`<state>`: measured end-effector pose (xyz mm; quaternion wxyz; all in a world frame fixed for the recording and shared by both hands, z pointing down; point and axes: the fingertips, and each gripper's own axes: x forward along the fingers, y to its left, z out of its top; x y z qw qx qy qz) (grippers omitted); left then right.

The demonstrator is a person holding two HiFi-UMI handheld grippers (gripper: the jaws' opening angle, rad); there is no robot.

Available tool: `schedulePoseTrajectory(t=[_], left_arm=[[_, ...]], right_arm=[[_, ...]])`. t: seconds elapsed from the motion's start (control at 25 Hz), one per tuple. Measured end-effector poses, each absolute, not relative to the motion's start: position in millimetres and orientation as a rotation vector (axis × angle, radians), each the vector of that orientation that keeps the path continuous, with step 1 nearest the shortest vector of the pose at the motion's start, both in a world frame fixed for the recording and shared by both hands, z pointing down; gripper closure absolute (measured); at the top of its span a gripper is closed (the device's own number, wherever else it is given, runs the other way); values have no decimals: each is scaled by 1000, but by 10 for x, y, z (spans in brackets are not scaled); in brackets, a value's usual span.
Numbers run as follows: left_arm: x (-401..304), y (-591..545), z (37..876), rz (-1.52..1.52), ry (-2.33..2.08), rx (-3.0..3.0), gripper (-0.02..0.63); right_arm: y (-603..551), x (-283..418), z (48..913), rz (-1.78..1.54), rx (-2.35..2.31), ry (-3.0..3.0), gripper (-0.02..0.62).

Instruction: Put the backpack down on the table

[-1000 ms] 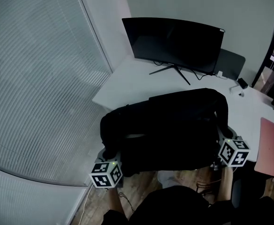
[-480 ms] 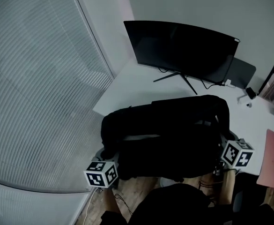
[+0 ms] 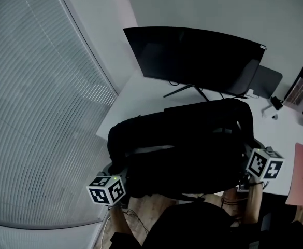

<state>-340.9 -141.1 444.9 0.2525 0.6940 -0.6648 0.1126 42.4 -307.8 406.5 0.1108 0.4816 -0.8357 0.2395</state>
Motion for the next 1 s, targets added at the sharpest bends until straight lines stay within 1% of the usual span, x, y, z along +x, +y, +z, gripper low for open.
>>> schedulePoseTrajectory(t=[0.6,1.0], left_arm=[[-3537,-2432,4492,433,-1659,1985,508],[-3583,-3286,4852,520,-1517,2011,508]], right_arm=[[-3548,496,4292,804,1550,-2350,557],[-3975,537,4640,887,1650,-2212,557]])
